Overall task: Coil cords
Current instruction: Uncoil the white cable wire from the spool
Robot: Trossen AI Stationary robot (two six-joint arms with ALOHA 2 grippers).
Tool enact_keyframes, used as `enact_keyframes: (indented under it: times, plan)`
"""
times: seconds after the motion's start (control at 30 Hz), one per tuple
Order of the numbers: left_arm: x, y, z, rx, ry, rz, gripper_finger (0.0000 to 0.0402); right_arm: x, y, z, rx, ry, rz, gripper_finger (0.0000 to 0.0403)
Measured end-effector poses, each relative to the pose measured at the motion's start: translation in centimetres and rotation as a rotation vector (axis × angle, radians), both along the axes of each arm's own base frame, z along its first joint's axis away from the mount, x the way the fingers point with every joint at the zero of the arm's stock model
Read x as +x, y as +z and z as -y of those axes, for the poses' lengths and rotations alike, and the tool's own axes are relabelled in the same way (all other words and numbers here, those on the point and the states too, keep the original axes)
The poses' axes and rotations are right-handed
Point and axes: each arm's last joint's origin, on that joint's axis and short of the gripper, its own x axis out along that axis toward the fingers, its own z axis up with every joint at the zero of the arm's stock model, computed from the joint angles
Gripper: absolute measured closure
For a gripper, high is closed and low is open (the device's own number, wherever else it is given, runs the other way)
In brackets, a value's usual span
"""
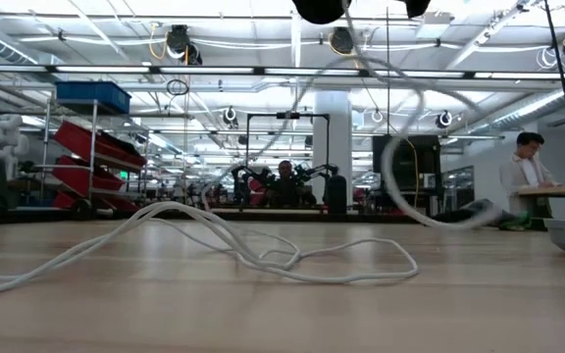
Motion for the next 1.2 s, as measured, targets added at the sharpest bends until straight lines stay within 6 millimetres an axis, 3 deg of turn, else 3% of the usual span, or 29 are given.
enact_keyframes:
  times: [0.33,0.57,0.83,1.2]
  plan:
    - [3.3,-6.9,0.0,-0.001,0.022,-0.184,0.0401,-0.1,1.4,0.2,-0.002,0.001,0.105,0.0403]
    - [3.5,-8.7,-0.8,0.015,0.082,-0.314,0.0401,-1.1,2.6,0.3,0.023,0.012,0.160,0.0403]
    - [2.8,-8.4,-1.0,0.043,0.138,-0.355,0.0401,-2.9,4.0,0.1,0.047,0.048,0.198,0.0403]
    - [-1.3,-3.5,-1.5,-0.019,0.178,-0.391,0.0382,-5.4,5.0,0.3,0.103,0.103,0.176,0.0403]
